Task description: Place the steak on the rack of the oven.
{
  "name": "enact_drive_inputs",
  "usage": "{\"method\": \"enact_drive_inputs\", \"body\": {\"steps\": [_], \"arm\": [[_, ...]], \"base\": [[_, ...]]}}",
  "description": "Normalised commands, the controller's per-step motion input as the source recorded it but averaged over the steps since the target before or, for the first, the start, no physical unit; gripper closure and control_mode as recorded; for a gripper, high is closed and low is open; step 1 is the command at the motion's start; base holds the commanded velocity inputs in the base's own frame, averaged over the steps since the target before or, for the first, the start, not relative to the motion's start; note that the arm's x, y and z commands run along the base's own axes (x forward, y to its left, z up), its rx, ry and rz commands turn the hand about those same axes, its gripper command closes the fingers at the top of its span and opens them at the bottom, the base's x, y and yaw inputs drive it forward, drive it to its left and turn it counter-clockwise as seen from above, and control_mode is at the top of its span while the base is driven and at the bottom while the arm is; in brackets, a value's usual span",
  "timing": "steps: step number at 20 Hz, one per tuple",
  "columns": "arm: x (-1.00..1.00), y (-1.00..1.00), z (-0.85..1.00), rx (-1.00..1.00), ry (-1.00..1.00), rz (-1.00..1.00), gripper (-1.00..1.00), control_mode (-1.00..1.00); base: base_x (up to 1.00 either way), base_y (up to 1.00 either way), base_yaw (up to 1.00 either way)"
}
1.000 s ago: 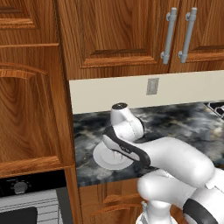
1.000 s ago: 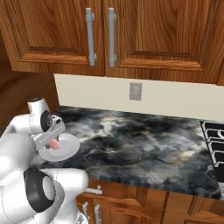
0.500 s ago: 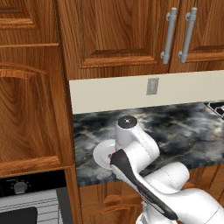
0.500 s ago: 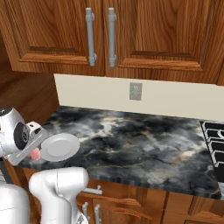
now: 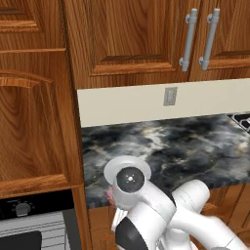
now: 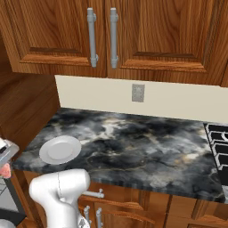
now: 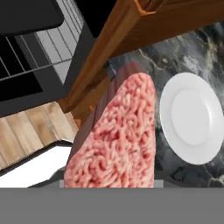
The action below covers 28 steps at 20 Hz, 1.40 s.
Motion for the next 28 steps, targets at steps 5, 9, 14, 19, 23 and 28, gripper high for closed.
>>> {"method": "enact_drive_inputs", "body": {"steps": [5,9,14,19,23,28], "arm": [[-0.6,0.88,-0.02,0.08,-0.14,-0.03,1.0,-1.0],[-0.24,1.0,-0.34,0.13,-0.06,-0.05,1.0,-1.0],[-0.01,1.0,-0.68,0.18,0.0,-0.05,1.0,-1.0],[0.0,1.0,-0.83,0.19,-0.06,-0.11,1.0,-1.0],[0.0,1.0,-0.73,0.16,-0.01,-0.12,1.0,-1.0],[0.21,0.83,-0.06,0.01,0.0,-0.13,1.0,-1.0]], "base": [[0.0,0.0,0.0],[0.0,0.0,0.0],[0.0,0.0,0.0],[0.0,0.0,0.0],[0.0,0.0,0.0],[0.0,0.0,0.0]]}}
